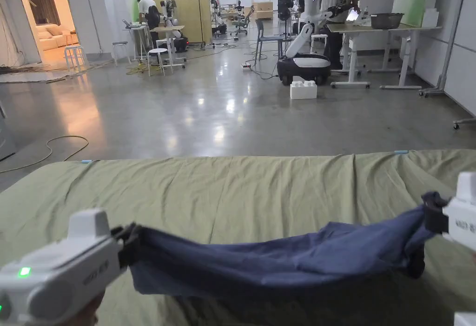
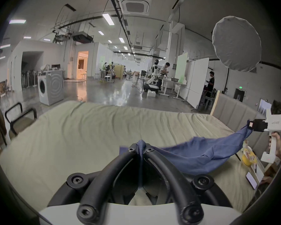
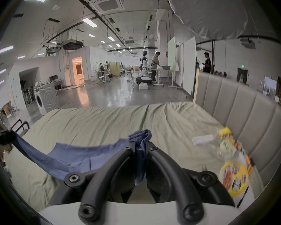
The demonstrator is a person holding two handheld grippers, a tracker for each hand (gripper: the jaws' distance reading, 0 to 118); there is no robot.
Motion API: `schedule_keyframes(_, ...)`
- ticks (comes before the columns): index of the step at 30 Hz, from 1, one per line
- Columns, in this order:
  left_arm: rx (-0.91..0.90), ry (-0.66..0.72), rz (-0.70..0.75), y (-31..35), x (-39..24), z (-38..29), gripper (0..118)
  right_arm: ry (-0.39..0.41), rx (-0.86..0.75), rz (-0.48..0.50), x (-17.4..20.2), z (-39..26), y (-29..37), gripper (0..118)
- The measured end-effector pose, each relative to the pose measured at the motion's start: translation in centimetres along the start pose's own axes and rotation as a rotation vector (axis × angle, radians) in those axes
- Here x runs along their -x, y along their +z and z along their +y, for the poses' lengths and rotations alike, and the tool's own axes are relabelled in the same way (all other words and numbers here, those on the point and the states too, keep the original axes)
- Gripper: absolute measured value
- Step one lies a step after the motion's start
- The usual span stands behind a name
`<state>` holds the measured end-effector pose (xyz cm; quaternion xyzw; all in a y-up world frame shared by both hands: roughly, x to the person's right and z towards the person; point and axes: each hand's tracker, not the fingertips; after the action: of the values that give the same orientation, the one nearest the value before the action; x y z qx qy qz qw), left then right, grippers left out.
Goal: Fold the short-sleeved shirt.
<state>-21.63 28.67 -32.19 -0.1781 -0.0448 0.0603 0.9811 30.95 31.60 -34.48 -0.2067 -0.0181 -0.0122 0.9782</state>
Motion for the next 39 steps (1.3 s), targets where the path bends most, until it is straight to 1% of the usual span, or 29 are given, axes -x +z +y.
schedule_keyframes(2, 0.034, 0.062, -0.036, 3.0, 0.7, -3.5, 4, -0.109, 0.033, 0.040, -1.3, -3.9, 2.6, 10)
schedule_keyframes(3, 0.046, 0.062, -0.034, 4.6, 1.0, -5.1, 4, -0.128, 0.062, 0.060, -1.8, -5.5, 3.6, 10)
schedule_keyframes(7, 0.068, 0.157, -0.042, 10.9, 2.0, -10.3, 4, -0.162, 0.082, 0.016, -3.1, -12.4, 9.4, 10)
schedule_keyframes(8, 0.087, 0.121, -0.036, 12.4, 2.2, -11.2, 4, -0.180, 0.101, 0.010, -3.4, -14.1, 10.8, 10)
schedule_keyframes(10, 0.082, 0.121, -0.021, 14.7, 2.8, -12.7, 4, -0.219, 0.141, 0.001, -4.5, -17.1, 12.5, 10)
schedule_keyframes(11, 0.135, 0.112, -0.010, 15.6, 2.8, -13.4, 4, -0.238, 0.174, -0.018, -4.9, -18.5, 13.4, 10)
schedule_keyframes(12, 0.135, 0.121, 0.009, 16.4, 3.1, -14.2, 4, -0.251, 0.198, -0.011, -5.1, -19.5, 14.1, 10)
schedule_keyframes(13, 0.149, 0.129, 0.022, 16.9, 3.7, -15.0, 4, -0.252, 0.213, -0.005, -5.3, -20.8, 14.6, 10)
schedule_keyframes(15, 0.238, 0.133, 0.021, 17.1, 4.3, -16.6, 4, -0.232, 0.276, -0.014, -5.4, -23.1, 15.0, 10)
schedule_keyframes(17, 0.287, 0.152, 0.015, 16.9, 4.7, -17.9, 4, -0.238, 0.329, -0.033, -5.8, -24.9, 14.6, 10)
schedule_keyframes(19, 0.312, 0.133, 0.034, 16.7, 4.6, -19.2, 4, -0.254, 0.370, -0.034, -6.1, -26.0, 14.3, 10)
schedule_keyframes(20, 0.329, 0.151, 0.038, 16.6, 4.6, -19.5, 4, -0.256, 0.397, -0.043, -6.3, -26.3, 14.0, 10)
schedule_keyframes(22, 0.366, 0.163, 0.044, 16.2, 4.8, -20.0, 4, -0.238, 0.419, -0.054, -6.5, -26.7, 14.0, 10)
schedule_keyframes(23, 0.379, 0.157, 0.063, 16.1, 4.5, -20.4, 4, -0.242, 0.412, -0.045, -6.5, -27.0, 14.1, 10)
schedule_keyframes(24, 0.411, 0.151, 0.077, 15.8, 4.6, -20.7, 7, -0.229, 0.433, -0.041, -6.5, -27.0, 14.0, 13)
schedule_keyframes(25, 0.446, 0.140, 0.076, 15.6, 4.7, -21.0, 21, -0.197, 0.470, -0.037, -6.5, -27.1, 13.8, 29)
schedule_keyframes(26, 0.470, 0.126, 0.080, 15.5, 4.8, -21.3, 39, -0.175, 0.471, -0.050, -6.7, -27.1, 14.1, 54)
schedule_keyframes(27, 0.486, 0.118, 0.095, 15.5, 4.8, -21.5, 62, -0.164, 0.458, -0.070, -6.9, -27.2, 14.3, 77)
schedule_keyframes(28, 0.501, 0.122, 0.105, 15.5, 4.9, -21.6, 86, -0.158, 0.439, -0.085, -7.1, -27.0, 14.8, 87)
schedule_keyframes(29, 0.489, 0.130, 0.113, 16.2, 5.3, -21.2, 93, -0.162, 0.404, -0.095, -7.5, -26.6, 15.6, 85)
schedule_keyframes(30, 0.472, 0.137, 0.132, 16.7, 5.5, -20.8, 92, -0.177, 0.377, -0.100, -7.3, -26.2, 16.7, 84)
schedule_keyframes(32, 0.414, 0.133, 0.204, 18.4, 5.1, -19.1, 92, -0.240, 0.298, -0.083, -7.1, -25.0, 19.0, 84)
schedule_keyframes(34, 0.312, 0.063, 0.199, 20.4, 3.5, -17.0, 92, -0.277, 0.179, -0.024, -6.4, -23.5, 21.6, 87)
schedule_keyframes(35, 0.236, 0.003, 0.183, 21.4, 2.4, -15.8, 92, -0.272, 0.140, -0.007, -5.7, -22.7, 22.6, 89)
schedule_keyframes(37, 0.091, -0.069, 0.179, 23.3, -0.1, -13.8, 92, -0.211, 0.049, 0.016, -3.9, -21.2, 24.4, 89)
schedule_keyframes(39, -0.037, -0.108, 0.147, 24.7, -2.4, -12.2, 92, -0.111, -0.057, 0.014, -2.0, -19.7, 25.7, 89)
